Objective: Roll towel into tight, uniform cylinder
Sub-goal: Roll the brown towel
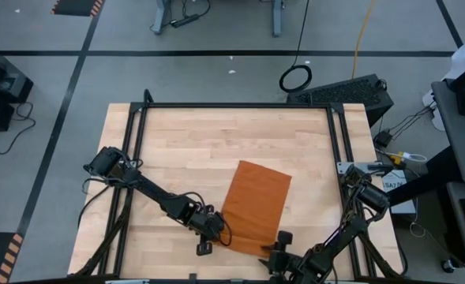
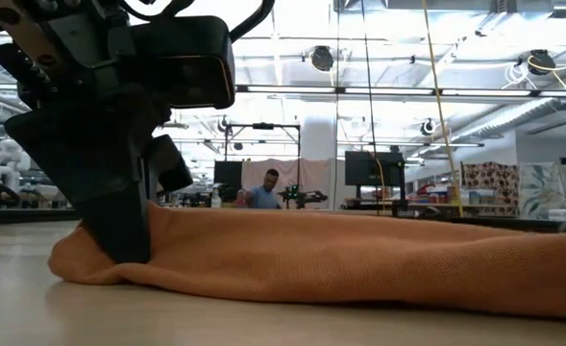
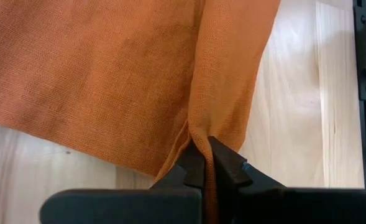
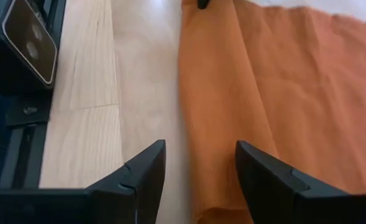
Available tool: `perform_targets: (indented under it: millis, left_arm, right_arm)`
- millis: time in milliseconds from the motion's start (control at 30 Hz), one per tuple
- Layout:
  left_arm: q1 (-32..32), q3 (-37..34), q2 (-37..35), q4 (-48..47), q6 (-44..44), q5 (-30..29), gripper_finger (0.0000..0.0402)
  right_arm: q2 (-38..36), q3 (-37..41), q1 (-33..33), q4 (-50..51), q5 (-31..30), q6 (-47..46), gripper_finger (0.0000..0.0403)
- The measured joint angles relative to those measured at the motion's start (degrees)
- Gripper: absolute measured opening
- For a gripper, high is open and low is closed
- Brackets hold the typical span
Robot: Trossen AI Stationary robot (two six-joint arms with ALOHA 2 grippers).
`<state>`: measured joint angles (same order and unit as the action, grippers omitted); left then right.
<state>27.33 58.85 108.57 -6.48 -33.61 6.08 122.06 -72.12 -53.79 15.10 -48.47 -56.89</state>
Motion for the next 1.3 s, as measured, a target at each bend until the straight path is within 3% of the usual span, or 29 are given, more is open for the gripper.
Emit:
perform_targets:
  millis: [233,600,833,900,1100,1300]
  left_arm:
    - [-0.40,0.03,-0.53,-0.25,1.11,-4.14,0.0025]
    - [-1.45,2.99,-1.79,-0.31,8.96,-7.25,0.0157]
    - [-1.32,3.28,-2.07,-5.37,12.25,-7.83,0.0171]
    - [-0.29,3.28,-2.35,-8.73,13.11,-10.42,0.0171]
    - [4.09,3.28,-5.69,-15.71,14.57,-26.34,0.0171]
    - [10.06,3.14,-8.02,-8.39,18.65,-30.82,0.0171]
  right_arm:
    - [0.00,0.00,-0.57,-0.23,1.34,-3.87,0.0153]
    - [0.00,0.00,-0.65,-0.24,5.41,-5.94,0.0047]
    - [0.00,0.00,-0.65,-0.22,5.38,-7.00,0.0013]
    - [0.00,0.00,-0.65,-0.24,5.39,-7.06,0.0011]
    - [0.00,0.00,-0.65,-0.24,5.50,-8.05,0.0011]
    - [0.00,0.00,-0.65,-0.53,6.45,-8.50,0.0011]
